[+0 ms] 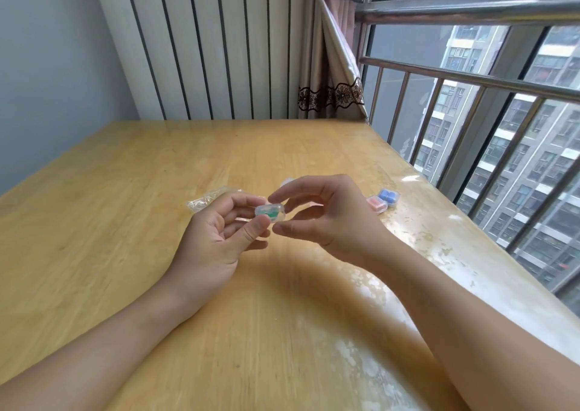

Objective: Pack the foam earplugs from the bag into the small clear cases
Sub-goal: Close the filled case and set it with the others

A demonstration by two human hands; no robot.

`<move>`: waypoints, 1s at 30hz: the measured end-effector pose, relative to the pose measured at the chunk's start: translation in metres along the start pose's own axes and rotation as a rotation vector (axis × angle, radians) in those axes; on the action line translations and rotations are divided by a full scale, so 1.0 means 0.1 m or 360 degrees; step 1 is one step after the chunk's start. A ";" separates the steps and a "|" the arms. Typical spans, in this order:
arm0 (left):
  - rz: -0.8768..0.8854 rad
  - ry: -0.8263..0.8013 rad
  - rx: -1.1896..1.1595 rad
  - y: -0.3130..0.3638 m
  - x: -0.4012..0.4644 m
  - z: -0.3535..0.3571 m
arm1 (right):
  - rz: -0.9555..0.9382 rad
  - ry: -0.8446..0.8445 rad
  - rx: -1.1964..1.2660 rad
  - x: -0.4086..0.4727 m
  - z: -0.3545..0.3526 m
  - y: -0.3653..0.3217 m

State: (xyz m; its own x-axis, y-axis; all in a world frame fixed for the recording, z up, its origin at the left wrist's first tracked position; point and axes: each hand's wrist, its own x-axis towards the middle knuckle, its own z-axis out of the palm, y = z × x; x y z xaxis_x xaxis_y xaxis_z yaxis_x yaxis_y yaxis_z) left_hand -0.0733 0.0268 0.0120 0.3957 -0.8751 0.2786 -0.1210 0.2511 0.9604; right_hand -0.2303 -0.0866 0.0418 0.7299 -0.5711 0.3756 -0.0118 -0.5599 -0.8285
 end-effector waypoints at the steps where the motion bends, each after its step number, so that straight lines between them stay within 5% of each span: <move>1: -0.0005 -0.0002 0.0001 0.00 0.00 0.00 | -0.0083 0.0058 -0.0107 -0.01 0.03 0.01; 11: 0.0040 0.0023 0.0033 -0.02 0.00 -0.03 | -0.0553 0.0210 -0.0472 0.00 0.09 0.13; 22: 0.0077 -0.0019 0.0209 -0.06 0.02 -0.04 | 0.0030 -0.0185 -0.0043 0.02 -0.04 0.13; 25: 0.0114 0.0023 0.0369 -0.04 -0.01 -0.03 | 0.0020 -0.0164 -0.0291 0.02 -0.08 0.13; 30: 0.0559 0.0251 0.1201 0.00 0.05 -0.16 | 0.0091 -0.0032 -0.1038 0.02 -0.28 0.16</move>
State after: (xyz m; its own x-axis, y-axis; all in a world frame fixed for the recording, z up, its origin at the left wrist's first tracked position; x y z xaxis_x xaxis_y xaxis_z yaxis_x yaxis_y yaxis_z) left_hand -0.0564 0.0295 0.0135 0.3370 -0.7158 0.6116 -0.8137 0.1053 0.5716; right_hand -0.2475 -0.1138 0.0407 0.7285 -0.6028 0.3254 -0.4584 -0.7820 -0.4223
